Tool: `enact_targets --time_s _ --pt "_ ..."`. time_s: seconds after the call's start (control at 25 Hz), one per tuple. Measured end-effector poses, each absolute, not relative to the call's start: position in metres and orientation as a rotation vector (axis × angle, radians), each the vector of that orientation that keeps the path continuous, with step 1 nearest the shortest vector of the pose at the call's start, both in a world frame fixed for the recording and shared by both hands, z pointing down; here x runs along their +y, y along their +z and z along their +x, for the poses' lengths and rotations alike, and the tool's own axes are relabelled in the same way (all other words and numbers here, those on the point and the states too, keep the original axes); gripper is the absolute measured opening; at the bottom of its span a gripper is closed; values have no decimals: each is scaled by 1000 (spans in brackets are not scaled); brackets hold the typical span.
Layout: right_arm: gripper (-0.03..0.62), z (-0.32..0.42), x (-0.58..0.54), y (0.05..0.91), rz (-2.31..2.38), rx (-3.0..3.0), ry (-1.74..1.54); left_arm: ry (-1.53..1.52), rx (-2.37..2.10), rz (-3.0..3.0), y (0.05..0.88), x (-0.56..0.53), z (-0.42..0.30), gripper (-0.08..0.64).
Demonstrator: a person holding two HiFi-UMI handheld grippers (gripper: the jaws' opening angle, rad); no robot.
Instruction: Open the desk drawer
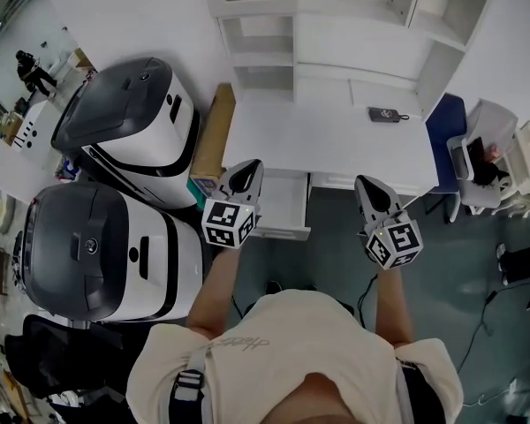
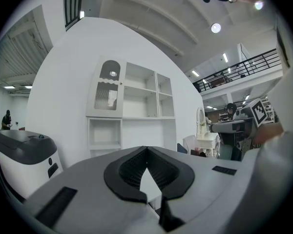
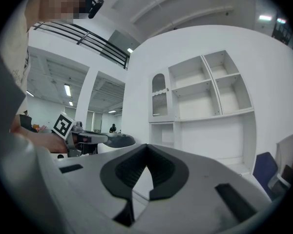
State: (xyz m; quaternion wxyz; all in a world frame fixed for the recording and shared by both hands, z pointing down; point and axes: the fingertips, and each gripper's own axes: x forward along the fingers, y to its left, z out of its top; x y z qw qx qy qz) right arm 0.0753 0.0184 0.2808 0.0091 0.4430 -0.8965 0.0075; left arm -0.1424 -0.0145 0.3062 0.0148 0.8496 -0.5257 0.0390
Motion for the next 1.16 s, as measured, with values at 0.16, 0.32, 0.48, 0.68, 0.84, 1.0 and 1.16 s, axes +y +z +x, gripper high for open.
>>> enact_targets --time_s 0.16,0.32,0.48,0.68,0.84,1.0,1.16 --pt "0 72 25 291 1381 -2805 56 152 -1599 2645 318 -6 -134 5" --pt "0 64 24 293 1358 -2794 35 144 -1604 2629 321 -1 -139 5" --pt "0 61 24 298 1339 -2794 48 137 -1600 2619 325 2 -144 5" --pt "0 58 22 304 1335 -2797 82 143 -1583 2594 339 6 -147 5" --pt "0 55 22 302 1311 -2791 63 130 -1580 2605 333 3 -147 5" --pt "0 55 20 300 1322 -2798 68 139 -1560 2629 328 1 -142 5" --pt "0 57 19 300 1317 -2794 56 138 -1548 2631 329 2 -139 5"
